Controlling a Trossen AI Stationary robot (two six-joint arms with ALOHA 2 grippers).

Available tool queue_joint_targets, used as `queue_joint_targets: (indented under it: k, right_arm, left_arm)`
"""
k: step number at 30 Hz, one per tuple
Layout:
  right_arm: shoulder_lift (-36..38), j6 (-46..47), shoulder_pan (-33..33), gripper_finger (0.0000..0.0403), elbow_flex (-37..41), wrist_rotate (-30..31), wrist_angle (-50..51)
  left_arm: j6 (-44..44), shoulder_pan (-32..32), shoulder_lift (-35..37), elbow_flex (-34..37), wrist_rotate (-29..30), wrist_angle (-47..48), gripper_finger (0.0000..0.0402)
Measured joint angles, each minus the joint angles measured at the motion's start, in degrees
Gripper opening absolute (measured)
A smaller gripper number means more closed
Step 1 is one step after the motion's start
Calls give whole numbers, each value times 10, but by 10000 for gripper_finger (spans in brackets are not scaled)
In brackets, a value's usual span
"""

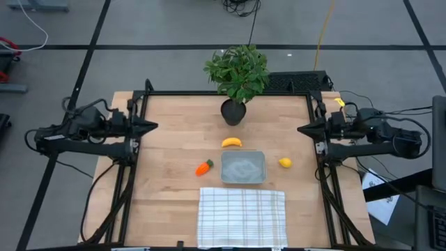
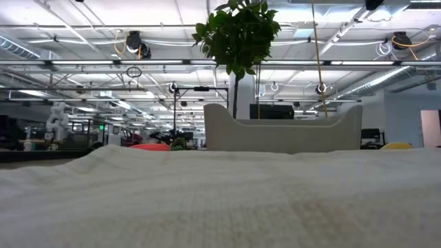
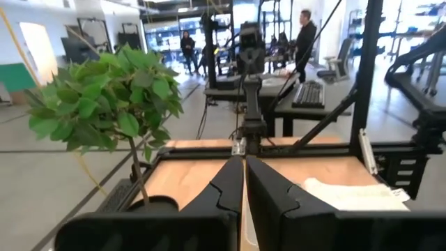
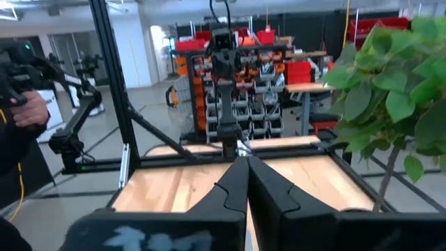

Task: Pick and placing Produce into tupperware
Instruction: Put the yellow lemon into the gray bin

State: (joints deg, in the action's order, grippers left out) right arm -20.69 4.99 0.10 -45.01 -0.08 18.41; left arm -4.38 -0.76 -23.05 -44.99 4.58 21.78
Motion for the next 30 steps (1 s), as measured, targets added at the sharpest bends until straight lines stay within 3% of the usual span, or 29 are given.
queue_joint_targets:
  k: [10, 16, 30]
  right_arm:
    - [22, -4, 0, 0, 0, 21, 13]
    - [-38, -17, 0, 0, -32, 30, 19]
    - [-201, -3, -1, 0, -206, 65, 239]
  left_arm:
    - [7, -13, 25, 0, 0, 30, 24]
    - [14, -13, 19, 0, 0, 25, 24]
    - [13, -13, 15, 0, 0, 24, 24]
